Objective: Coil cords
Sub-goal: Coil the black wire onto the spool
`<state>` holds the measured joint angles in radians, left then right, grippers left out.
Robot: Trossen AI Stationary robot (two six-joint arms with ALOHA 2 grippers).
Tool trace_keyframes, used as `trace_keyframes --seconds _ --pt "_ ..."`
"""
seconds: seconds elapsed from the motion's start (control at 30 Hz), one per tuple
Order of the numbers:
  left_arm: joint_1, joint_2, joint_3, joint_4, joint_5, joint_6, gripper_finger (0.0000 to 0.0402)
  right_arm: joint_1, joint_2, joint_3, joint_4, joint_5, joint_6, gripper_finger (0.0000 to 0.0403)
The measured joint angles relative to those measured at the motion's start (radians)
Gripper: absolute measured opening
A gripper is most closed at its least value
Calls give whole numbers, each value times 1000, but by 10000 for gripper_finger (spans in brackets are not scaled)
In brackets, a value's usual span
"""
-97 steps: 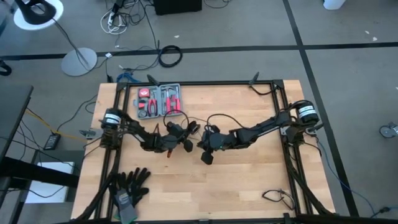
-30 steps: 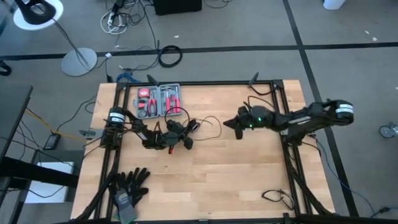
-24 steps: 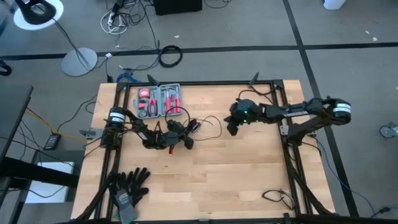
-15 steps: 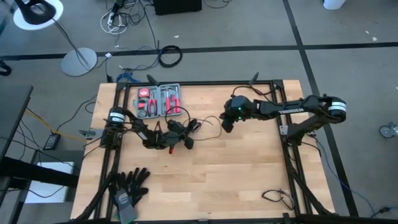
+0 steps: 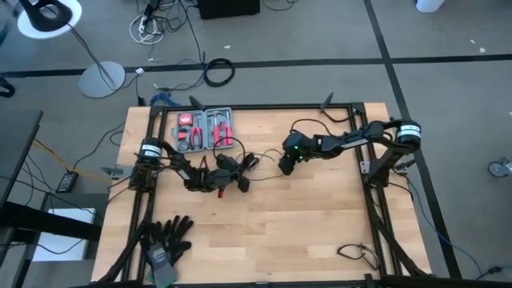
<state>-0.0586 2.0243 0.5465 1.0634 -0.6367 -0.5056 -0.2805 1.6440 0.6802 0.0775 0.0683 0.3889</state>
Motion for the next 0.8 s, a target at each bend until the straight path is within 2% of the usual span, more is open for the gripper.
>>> trace_keyframes --seconds 0.1,0.2,0.4,0.6,0.8 --pt "0 0 0 1 1 3 0 10 50 32 -2 49 0 177" --pt "0 0 1 2 0 2 0 27 97 66 -31 126 -22 148" --pt "0 0 1 2 -1 2 0 63 152 116 -57 177 -96 18" --pt "0 0 4 3 3 3 0 105 104 156 -97 158 -95 2" --pt "0 0 6 9 7 2 0 172 40 228 -33 164 -129 1"
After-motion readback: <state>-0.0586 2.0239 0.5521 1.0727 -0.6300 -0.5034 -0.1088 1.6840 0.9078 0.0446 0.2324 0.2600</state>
